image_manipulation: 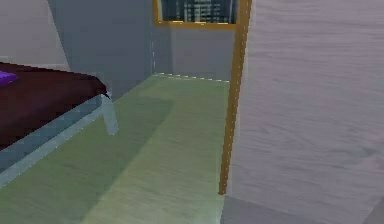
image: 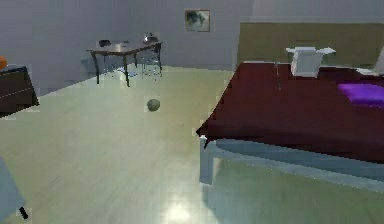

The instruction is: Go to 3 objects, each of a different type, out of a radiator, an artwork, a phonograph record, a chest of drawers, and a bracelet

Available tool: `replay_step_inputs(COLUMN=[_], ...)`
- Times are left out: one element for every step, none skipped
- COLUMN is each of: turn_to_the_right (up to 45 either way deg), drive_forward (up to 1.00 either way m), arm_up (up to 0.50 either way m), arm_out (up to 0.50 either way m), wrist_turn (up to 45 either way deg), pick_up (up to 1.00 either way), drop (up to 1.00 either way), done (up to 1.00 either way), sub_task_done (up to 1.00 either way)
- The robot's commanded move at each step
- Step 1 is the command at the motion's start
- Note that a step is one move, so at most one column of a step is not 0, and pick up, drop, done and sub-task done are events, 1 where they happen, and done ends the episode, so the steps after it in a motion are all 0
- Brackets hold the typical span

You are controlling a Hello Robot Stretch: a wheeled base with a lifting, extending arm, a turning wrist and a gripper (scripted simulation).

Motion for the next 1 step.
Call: replay_step_inputs(turn_to_the_right=[9.0], drive_forward=[0.0], arm_up=[0.0], arm_out=[0.0], wrist_turn=[0.0], pick_up=[0.0], drop=[0.0], done=[0.0], sub_task_done=[0.0])
